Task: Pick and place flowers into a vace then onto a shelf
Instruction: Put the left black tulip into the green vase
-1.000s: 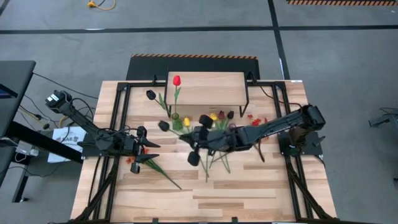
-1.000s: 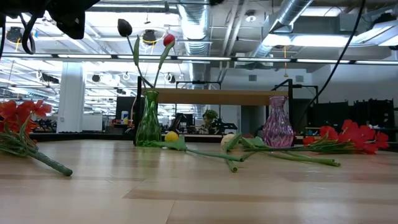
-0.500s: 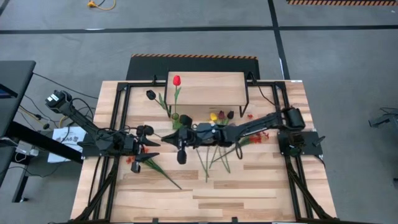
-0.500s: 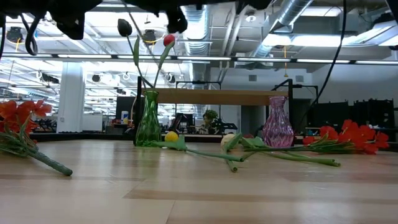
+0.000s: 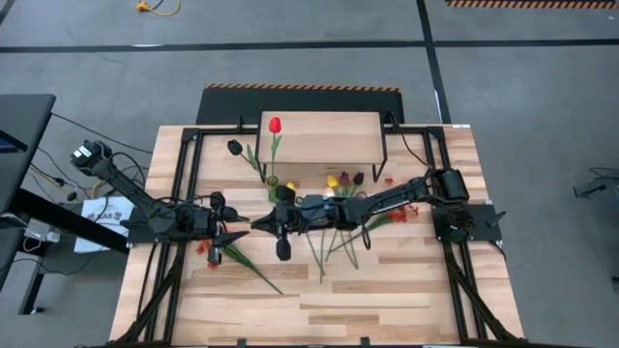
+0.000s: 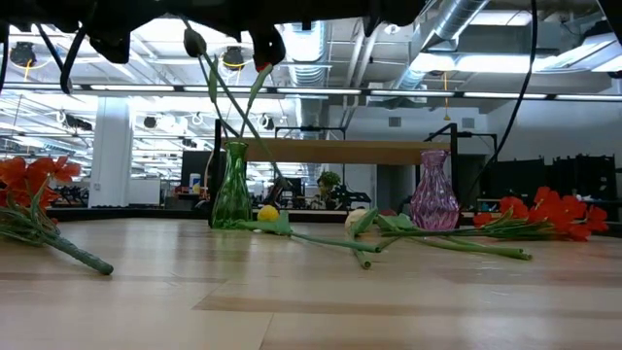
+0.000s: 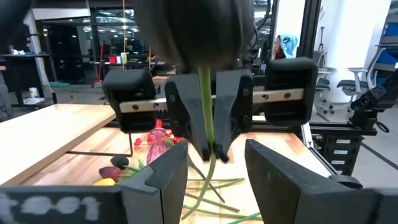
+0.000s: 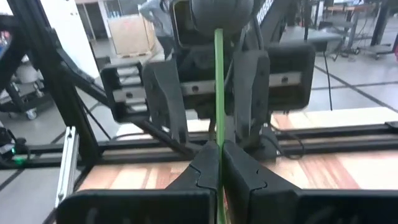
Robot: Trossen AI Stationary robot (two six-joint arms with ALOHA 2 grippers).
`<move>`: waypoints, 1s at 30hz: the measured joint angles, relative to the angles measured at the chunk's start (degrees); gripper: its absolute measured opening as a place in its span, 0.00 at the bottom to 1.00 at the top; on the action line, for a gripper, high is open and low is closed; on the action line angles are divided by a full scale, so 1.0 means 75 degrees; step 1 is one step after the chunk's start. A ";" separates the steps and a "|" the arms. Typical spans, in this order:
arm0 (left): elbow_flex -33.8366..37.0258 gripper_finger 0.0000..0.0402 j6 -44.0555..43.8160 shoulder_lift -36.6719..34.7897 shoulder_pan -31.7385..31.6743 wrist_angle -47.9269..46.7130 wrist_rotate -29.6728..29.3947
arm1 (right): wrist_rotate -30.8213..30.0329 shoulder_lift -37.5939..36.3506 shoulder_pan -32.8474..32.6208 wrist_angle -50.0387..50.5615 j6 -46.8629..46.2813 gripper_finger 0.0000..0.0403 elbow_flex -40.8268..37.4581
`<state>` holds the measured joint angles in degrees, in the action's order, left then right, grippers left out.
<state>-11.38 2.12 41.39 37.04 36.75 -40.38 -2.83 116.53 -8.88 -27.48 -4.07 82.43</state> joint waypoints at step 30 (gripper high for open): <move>-0.0160 0.01 0.0030 -0.0017 -0.0592 0.0140 0.0924 | -0.0006 0.0000 -0.0021 0.0673 0.0143 0.20 0.0000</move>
<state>-12.57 2.35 41.25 32.60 37.80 -33.45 -2.87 116.53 -9.04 -22.43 -2.99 82.43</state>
